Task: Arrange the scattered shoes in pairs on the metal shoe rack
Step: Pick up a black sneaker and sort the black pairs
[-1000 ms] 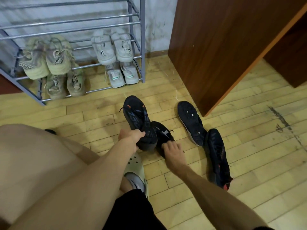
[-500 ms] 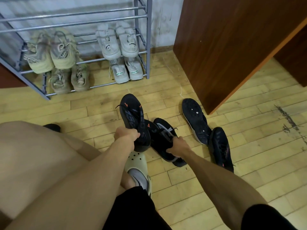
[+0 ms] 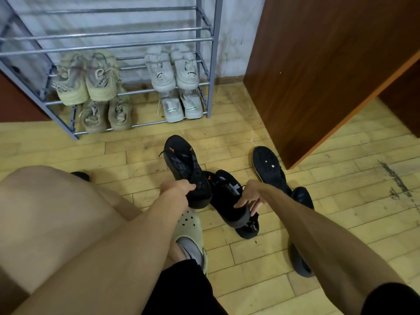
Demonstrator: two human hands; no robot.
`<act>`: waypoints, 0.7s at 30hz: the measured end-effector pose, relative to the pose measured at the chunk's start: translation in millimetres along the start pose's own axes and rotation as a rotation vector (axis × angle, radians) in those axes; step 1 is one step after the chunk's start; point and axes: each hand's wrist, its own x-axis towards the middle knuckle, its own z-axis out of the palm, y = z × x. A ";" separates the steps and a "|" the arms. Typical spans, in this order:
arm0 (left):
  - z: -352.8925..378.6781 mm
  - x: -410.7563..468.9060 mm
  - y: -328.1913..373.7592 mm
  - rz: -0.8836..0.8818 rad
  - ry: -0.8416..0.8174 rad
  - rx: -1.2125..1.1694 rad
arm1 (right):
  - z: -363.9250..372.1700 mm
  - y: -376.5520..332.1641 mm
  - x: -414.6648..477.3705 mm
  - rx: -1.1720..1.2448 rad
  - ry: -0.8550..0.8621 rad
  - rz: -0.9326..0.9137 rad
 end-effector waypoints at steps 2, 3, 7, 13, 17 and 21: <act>-1.6 -25.1 8.9 -0.007 -0.032 -0.061 | -10.2 -2.1 -14.4 0.048 0.047 -0.033; -2.1 -35.2 13.8 -0.005 -0.026 -0.106 | -16.3 -3.9 -20.5 0.089 0.074 -0.060; 1.7 -60.1 31.8 0.057 -0.111 -0.134 | -42.1 -18.4 -43.0 0.265 0.208 -0.219; -14.5 -76.6 84.8 0.225 -0.121 -0.078 | -77.6 -65.5 -70.3 0.397 0.321 -0.422; -38.5 -79.0 133.0 0.379 -0.092 -0.068 | -97.0 -106.0 -84.0 0.459 0.375 -0.533; -57.7 -76.4 178.7 0.467 -0.043 -0.085 | -116.7 -155.7 -92.6 0.496 0.392 -0.604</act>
